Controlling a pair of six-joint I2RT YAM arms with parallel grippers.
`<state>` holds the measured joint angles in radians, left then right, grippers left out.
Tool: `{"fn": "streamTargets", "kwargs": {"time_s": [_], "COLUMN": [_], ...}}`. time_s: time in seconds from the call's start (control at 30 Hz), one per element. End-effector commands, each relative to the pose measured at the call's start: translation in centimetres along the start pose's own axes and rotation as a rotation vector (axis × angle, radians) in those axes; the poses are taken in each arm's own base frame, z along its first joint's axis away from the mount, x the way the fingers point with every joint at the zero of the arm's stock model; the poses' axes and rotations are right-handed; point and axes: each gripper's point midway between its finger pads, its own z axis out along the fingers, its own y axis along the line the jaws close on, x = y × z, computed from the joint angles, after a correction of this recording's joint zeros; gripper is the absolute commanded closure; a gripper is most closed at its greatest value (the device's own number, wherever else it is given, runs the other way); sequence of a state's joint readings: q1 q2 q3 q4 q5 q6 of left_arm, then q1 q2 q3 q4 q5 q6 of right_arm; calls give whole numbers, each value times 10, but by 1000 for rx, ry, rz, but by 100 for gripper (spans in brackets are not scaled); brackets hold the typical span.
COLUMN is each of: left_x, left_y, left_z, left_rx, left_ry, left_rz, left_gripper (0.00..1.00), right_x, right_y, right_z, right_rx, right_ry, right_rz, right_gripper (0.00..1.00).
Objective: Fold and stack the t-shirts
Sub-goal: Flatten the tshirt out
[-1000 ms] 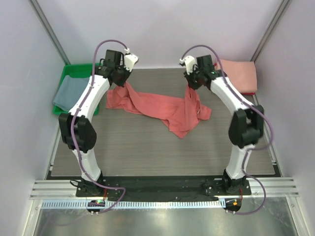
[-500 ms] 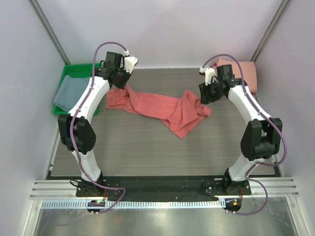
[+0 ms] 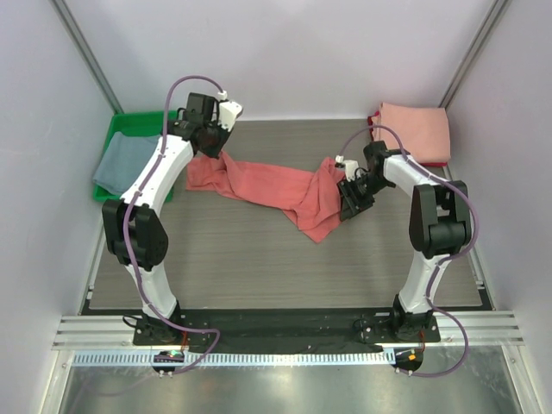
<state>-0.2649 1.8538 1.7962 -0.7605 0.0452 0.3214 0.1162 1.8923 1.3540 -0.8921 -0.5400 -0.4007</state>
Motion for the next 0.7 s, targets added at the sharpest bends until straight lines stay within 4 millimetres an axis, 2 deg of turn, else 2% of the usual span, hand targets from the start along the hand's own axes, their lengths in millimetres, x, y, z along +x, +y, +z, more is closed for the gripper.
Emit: {"fn": "streamTargets", "kwargs": {"time_s": [0.0, 0.13, 0.27, 0.33, 0.47, 0.67], "left_x": [-14, -14, -14, -15, -15, -13], "left_y": [3, 3, 3, 3, 2, 2], "left_z": [-21, -18, -16, -16, -15, -14], "left_rx": [-28, -28, -27, -27, -30, -33], "left_ry": [-55, -49, -44, -46, -45, -37], "left_rz": [8, 7, 8, 8, 13, 20], "left_gripper": [100, 100, 100, 100, 100, 100], "right_x": [-17, -19, -36, -38, -49, -53], "right_y": [-8, -20, -30, -35, -40, -44], "right_z": [-12, -11, -9, -4, -1, 3], "right_rx": [25, 32, 40, 39, 37, 33], "right_ry": [-33, -34, -66, -59, -69, -68], "right_rz": [-41, -36, -27, -15, -22, -13], "right_gripper": [56, 52, 49, 48, 48, 48]}}
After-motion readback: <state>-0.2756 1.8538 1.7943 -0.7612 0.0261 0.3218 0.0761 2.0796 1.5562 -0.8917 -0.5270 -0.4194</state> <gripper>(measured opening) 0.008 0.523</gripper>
